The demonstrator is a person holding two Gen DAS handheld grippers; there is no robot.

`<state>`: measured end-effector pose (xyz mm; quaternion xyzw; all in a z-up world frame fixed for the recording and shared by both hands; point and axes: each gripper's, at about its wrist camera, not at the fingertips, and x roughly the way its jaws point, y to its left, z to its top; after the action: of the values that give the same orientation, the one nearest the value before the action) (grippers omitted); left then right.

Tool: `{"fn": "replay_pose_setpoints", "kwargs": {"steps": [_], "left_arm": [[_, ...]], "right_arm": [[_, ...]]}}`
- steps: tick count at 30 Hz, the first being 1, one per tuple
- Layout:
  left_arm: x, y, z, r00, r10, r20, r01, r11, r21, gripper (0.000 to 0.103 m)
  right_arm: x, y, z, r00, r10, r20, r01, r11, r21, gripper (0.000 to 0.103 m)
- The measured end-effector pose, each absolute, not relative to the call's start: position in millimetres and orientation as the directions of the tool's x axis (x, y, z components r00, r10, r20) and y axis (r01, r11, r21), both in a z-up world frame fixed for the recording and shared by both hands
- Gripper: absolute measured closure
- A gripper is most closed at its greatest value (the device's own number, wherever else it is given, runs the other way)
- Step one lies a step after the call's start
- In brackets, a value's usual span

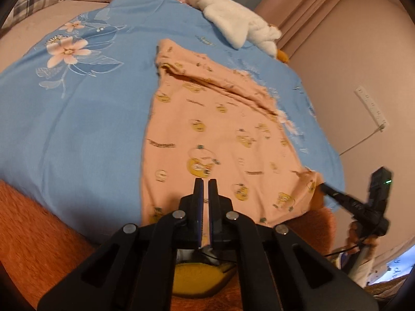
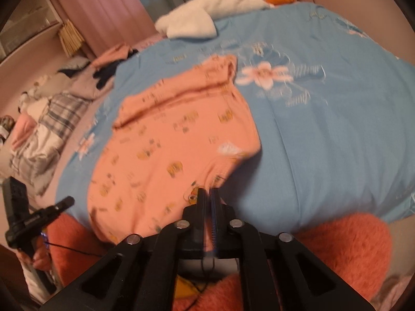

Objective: Fold small clothes

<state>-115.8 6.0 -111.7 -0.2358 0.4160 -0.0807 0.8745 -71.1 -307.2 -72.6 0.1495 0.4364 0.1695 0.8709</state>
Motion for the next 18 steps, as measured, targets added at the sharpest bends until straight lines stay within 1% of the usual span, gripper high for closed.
{"fn": "replay_pose_setpoints", "kwargs": {"steps": [1,3,4,5,6,8,9,10,11,13,16,18], "left_arm": [[-116.6,8.8,-115.7,0.630,-0.320,-0.708,-0.075,0.882,-0.466,0.102],[-118.4,13.5,-125.1,0.599,-0.322,-0.733,-0.091,0.882,-0.462,0.098],[-119.8,14.8,-129.2,0.582,-0.320,-0.747,-0.101,0.884,-0.457,0.092],[-122.2,16.4,-134.6,0.567,-0.308,-0.764,-0.118,0.888,-0.445,0.082],[-124.7,16.8,-138.4,0.560,-0.295,-0.774,-0.133,0.890,-0.435,0.076],[-128.5,17.3,-145.0,0.546,-0.287,-0.787,-0.139,0.895,-0.424,0.055],[-129.2,16.8,-147.4,0.541,-0.284,-0.792,-0.139,0.898,-0.417,0.049],[-129.5,15.9,-151.2,0.534,-0.275,-0.800,-0.139,0.904,-0.403,0.039],[-128.4,15.1,-154.1,0.526,-0.266,-0.808,-0.143,0.908,-0.393,0.033],[-125.4,13.2,-162.7,0.507,-0.276,-0.817,-0.141,0.908,-0.394,0.034],[-119.9,10.9,-173.6,0.492,-0.329,-0.806,-0.145,0.882,-0.448,0.036],[-118.7,9.9,-177.6,0.483,-0.334,-0.810,-0.166,0.873,-0.459,0.051]], "right_arm": [[-70.1,-306.4,-70.4,0.567,0.426,-0.705,-0.169,0.898,0.407,0.099],[-67.5,-303.8,-71.1,0.565,0.427,-0.706,-0.176,0.898,0.403,0.099],[-66.7,-302.9,-73.3,0.559,0.429,-0.709,-0.174,0.897,0.406,0.099],[-66.0,-302.5,-75.7,0.551,0.438,-0.710,-0.173,0.893,0.416,0.099],[-65.2,-303.4,-77.4,0.546,0.443,-0.711,-0.171,0.890,0.423,0.099],[-63.4,-304.7,-80.3,0.537,0.455,-0.711,-0.163,0.882,0.441,0.099],[-63.5,-305.2,-79.7,0.538,0.457,-0.708,-0.162,0.881,0.444,0.099],[-63.5,-305.5,-78.7,0.541,0.457,-0.706,-0.162,0.880,0.446,0.099],[-63.6,-305.7,-77.3,0.544,0.460,-0.702,-0.164,0.878,0.449,0.099],[-63.6,-306.5,-75.3,0.546,0.467,-0.695,-0.167,0.874,0.456,0.099],[-63.7,-306.7,-73.1,0.551,0.467,-0.692,-0.168,0.874,0.456,0.099],[-63.5,-307.2,-73.3,0.551,0.468,-0.691,-0.166,0.873,0.459,0.099]]}}
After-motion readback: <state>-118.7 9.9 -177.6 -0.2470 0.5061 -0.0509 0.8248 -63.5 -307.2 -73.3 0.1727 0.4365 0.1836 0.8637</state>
